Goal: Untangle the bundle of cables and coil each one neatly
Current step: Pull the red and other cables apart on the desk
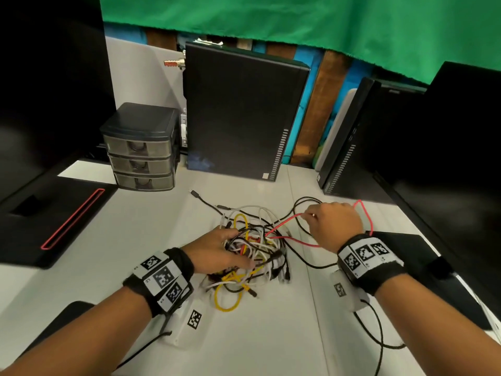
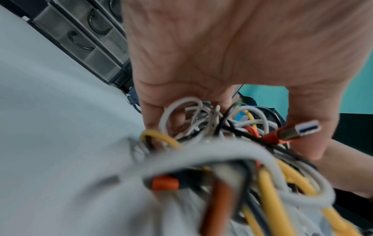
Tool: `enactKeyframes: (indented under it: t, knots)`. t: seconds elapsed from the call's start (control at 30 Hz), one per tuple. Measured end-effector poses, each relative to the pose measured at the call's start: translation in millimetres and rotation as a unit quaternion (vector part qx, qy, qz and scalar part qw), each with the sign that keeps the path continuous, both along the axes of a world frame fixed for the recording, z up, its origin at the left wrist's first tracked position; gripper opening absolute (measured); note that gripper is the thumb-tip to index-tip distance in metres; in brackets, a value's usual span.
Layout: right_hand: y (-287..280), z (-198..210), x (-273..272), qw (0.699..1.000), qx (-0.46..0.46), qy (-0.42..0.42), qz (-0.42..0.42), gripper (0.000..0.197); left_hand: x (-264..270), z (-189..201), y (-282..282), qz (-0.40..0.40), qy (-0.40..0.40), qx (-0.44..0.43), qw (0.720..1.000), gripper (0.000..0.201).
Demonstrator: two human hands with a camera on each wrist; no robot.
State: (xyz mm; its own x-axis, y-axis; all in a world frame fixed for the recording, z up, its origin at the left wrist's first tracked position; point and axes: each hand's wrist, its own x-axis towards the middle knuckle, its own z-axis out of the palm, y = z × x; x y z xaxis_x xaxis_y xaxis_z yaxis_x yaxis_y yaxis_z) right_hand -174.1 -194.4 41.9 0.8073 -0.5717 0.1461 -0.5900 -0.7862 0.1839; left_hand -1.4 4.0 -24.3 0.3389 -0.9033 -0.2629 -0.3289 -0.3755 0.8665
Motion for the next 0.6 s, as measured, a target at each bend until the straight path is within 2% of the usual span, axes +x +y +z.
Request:
enactKeyframes:
  t: [0.17, 0.33, 0.43, 0.6]
  knots:
    - [2, -8, 16, 0.998, -0.040, -0.006, -0.039, 0.028, -3, 0, -1, -0.027, -0.010, -0.006, 1.000, 0.070]
    - [3, -15, 31, 0.997, -0.018, -0.041, -0.057, 0.031, -2, 9, 7, -0.076, -0.020, 0.002, 0.997, 0.071]
    - [0, -17, 34, 0.995, 0.008, -0.053, -0.079, 0.030, -2, 13, 9, -0.071, -0.017, -0.022, 0.997, 0.053]
    - [-2, -13, 32, 0.990, 0.016, -0.067, -0.120, 0.028, -2, 13, 10, -0.063, 0.001, -0.026, 0.998, 0.042]
